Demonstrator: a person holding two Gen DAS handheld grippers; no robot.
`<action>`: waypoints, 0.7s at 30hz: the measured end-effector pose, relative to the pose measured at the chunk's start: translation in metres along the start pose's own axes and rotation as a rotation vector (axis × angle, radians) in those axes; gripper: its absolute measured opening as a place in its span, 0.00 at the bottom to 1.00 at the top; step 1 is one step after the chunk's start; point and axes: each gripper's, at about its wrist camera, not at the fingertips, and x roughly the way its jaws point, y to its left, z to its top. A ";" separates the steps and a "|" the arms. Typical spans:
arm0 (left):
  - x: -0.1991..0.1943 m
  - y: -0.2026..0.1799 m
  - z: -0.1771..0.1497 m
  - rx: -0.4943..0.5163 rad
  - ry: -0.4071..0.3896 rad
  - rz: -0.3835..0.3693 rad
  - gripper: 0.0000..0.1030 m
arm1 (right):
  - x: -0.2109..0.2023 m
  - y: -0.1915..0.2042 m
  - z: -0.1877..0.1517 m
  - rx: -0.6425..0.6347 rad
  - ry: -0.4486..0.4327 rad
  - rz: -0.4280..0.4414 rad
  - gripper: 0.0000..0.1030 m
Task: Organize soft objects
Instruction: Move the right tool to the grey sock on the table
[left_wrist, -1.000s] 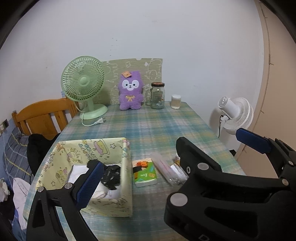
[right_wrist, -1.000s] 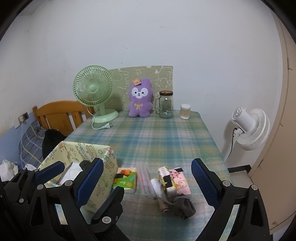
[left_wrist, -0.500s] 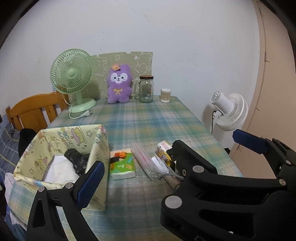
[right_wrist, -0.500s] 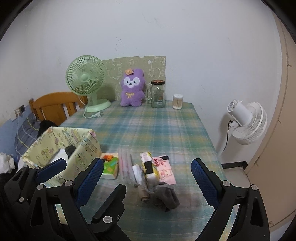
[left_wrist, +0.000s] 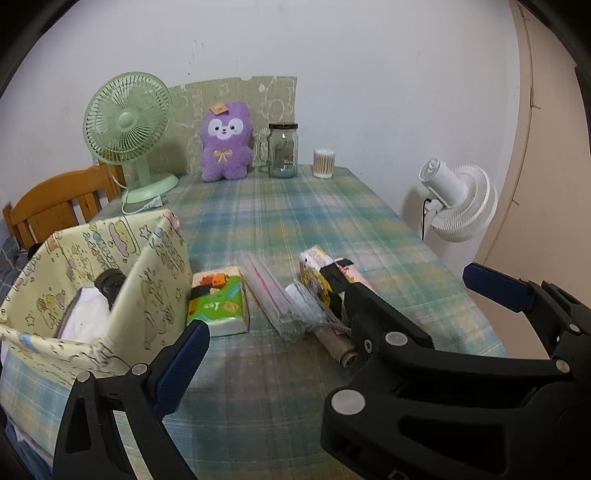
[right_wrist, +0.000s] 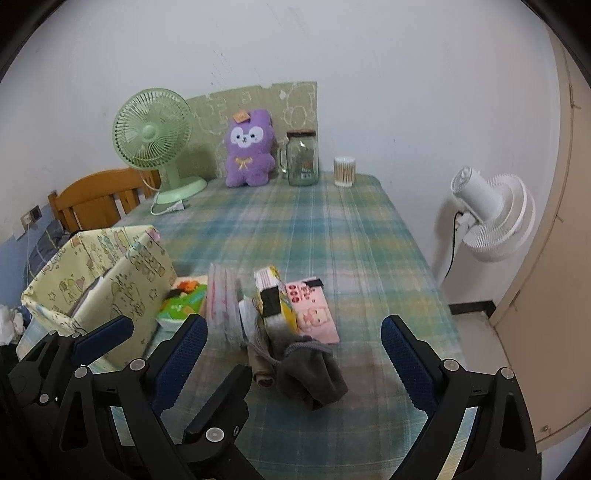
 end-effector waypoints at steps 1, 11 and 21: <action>0.003 0.000 -0.001 0.001 0.005 0.001 0.96 | 0.002 -0.001 -0.002 0.001 0.006 0.001 0.92; 0.028 0.000 -0.017 -0.002 0.077 0.019 0.91 | 0.032 -0.005 -0.018 0.015 0.085 0.019 0.79; 0.045 -0.004 -0.023 0.016 0.124 0.024 0.88 | 0.052 -0.014 -0.028 0.049 0.148 0.038 0.61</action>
